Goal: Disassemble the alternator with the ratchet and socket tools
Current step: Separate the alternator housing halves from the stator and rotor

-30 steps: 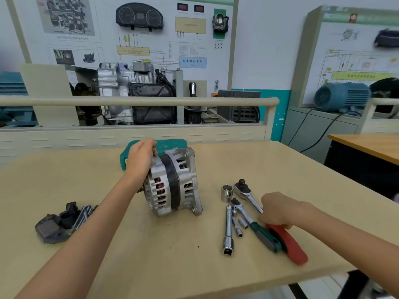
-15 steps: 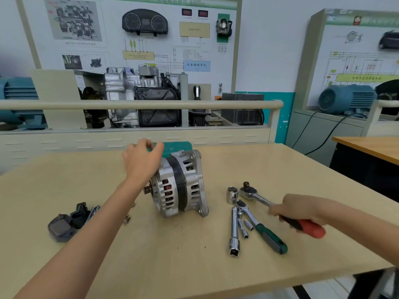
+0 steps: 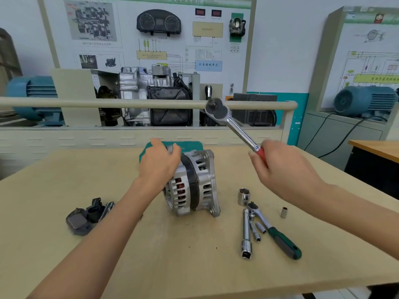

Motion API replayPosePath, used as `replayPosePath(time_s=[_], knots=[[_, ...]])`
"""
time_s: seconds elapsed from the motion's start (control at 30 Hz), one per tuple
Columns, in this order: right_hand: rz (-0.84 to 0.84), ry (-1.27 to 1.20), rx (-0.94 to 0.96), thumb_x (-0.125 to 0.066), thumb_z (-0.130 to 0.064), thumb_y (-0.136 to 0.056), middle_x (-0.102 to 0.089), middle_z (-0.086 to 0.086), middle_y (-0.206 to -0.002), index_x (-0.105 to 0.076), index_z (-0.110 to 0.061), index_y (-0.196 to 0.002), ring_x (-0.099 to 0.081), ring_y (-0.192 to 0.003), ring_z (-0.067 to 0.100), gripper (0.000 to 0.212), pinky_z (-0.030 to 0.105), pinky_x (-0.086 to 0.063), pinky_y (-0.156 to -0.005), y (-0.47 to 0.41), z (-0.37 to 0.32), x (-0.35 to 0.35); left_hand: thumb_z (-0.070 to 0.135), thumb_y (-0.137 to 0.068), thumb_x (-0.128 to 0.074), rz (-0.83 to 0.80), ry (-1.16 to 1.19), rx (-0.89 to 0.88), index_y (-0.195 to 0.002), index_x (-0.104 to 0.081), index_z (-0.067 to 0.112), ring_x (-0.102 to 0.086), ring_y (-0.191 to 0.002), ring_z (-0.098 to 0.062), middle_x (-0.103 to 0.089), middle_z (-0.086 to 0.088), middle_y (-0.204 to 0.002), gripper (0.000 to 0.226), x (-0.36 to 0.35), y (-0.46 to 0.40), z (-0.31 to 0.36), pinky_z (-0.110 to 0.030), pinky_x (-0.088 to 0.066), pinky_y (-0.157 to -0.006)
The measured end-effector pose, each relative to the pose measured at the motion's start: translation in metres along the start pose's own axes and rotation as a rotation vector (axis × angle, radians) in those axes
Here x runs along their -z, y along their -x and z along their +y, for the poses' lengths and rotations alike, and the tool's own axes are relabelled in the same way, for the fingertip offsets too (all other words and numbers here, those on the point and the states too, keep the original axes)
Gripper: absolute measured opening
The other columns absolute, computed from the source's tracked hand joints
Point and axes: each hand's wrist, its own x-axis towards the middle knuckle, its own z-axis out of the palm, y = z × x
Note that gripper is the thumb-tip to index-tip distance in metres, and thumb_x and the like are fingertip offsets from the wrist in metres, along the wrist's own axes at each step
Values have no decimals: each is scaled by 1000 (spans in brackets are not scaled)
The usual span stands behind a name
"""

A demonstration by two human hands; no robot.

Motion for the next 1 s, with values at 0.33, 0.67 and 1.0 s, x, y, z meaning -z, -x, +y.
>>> replayPosePath(time_s=[0.33, 0.67, 1.0], knots=[[-168, 148, 75, -36, -23, -98, -37, -2, -58, -35, -15, -87, -37, -46, 15, 14, 29, -25, -41, 2, -26, -31, 24, -96, -36, -120, -140, -33, -88, -57, -2, -58, -90, -40, -62, -25, -99, 34, 7, -6, 11, -35, -46, -72], [-222, 300, 135, -41, -18, -95, -34, -3, -57, -34, -15, -86, -32, -45, 12, 11, 26, -19, -39, -15, -38, -27, 27, -95, -35, -194, -122, 6, -74, -48, 6, -45, -72, -27, -48, -10, -77, 32, 7, -11, 10, -31, -34, -64], [-276, 304, -69, -42, -19, -95, -42, -1, -62, -45, -13, -89, -39, -51, 13, 9, 25, -26, -42, -18, -8, -18, 22, -96, -33, -223, -102, 49, -77, -48, 3, -43, -67, -25, -46, -11, -75, 31, 9, -10, 9, -31, -35, -61]])
